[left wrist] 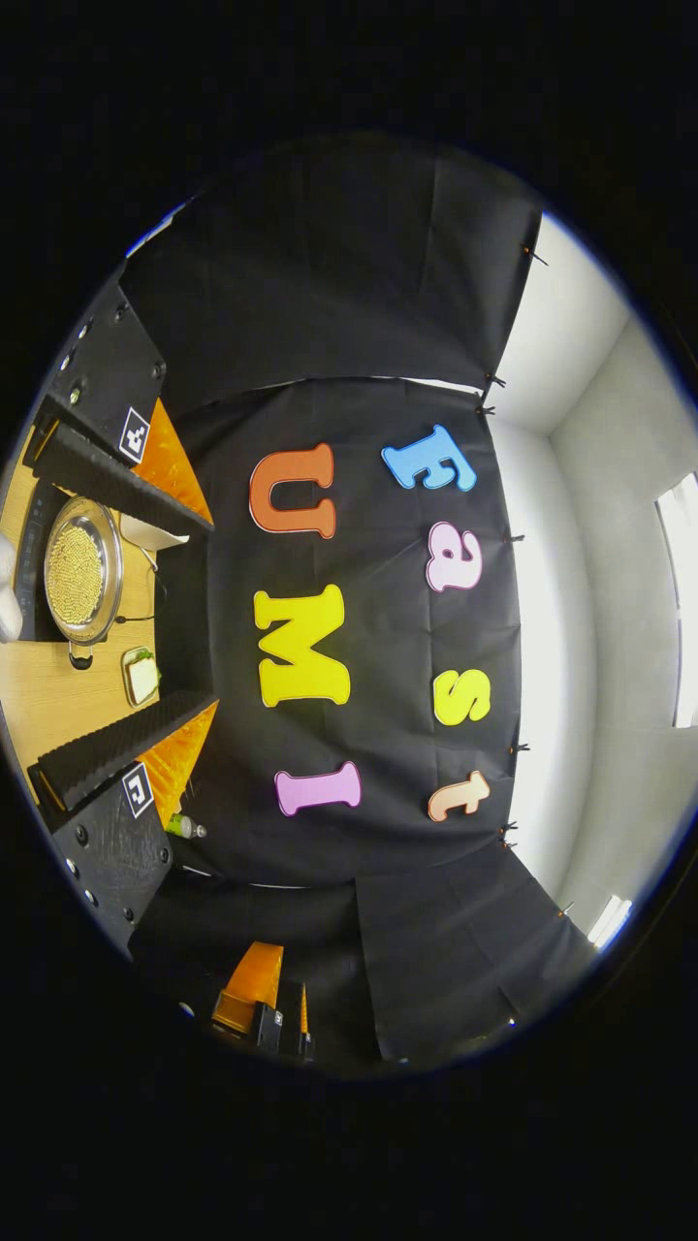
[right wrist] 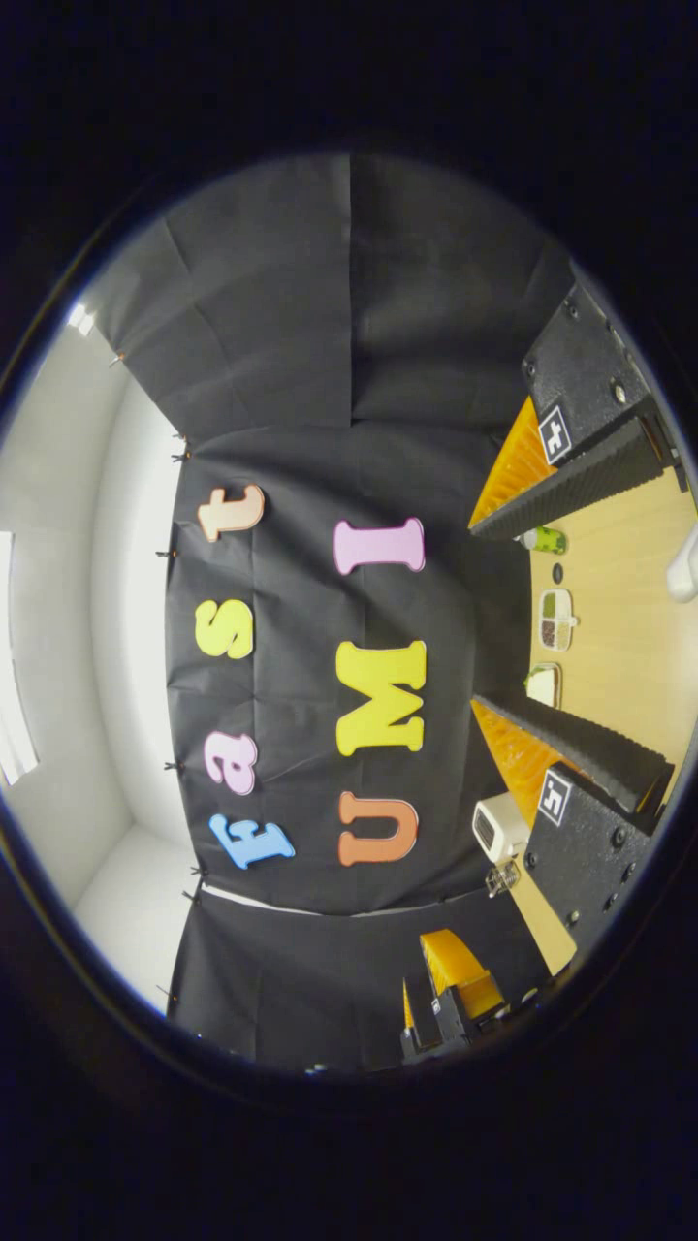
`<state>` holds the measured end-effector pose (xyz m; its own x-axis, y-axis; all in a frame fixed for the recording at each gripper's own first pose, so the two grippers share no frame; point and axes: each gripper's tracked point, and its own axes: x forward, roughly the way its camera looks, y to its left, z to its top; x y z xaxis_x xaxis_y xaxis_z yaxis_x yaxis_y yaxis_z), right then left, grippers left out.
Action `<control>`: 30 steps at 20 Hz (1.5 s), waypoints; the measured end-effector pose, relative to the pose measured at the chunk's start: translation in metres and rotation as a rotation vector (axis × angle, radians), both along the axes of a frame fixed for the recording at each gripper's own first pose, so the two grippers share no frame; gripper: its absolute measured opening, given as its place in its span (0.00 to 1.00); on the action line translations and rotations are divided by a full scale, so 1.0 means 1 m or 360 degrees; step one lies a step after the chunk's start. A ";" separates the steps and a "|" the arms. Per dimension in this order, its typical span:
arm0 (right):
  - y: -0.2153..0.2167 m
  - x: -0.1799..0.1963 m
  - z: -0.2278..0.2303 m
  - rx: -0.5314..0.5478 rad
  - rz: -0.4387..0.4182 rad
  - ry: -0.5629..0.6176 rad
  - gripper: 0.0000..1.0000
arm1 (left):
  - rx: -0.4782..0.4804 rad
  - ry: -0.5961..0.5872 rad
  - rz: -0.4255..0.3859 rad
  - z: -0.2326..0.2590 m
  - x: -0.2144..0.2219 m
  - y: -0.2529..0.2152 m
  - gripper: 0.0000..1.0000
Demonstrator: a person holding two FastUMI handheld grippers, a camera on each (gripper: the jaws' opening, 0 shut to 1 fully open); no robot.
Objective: First push the handle of the pot to place it horizontally, then grasp the pot with both hands and set it on the induction cooktop.
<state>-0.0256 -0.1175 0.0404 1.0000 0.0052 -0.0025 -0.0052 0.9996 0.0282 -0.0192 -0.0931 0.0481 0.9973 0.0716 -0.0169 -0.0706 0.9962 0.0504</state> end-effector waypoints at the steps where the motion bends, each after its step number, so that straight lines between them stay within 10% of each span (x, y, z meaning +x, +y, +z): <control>1: 0.000 0.002 0.000 -0.0004 0.0001 -0.0004 0.99 | 0.0001 0.0001 0.0005 0.000 0.002 0.002 0.96; 30: 0.007 0.024 -0.005 -0.0008 0.0079 -0.0007 0.98 | 0.0025 0.0050 0.0095 -0.008 0.004 0.017 0.96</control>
<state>-0.0015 -0.1109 0.0359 0.9985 0.0547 0.0014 -0.0547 0.9982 0.0231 -0.0153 -0.0761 0.0403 0.9902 0.1316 -0.0468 -0.1283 0.9893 0.0693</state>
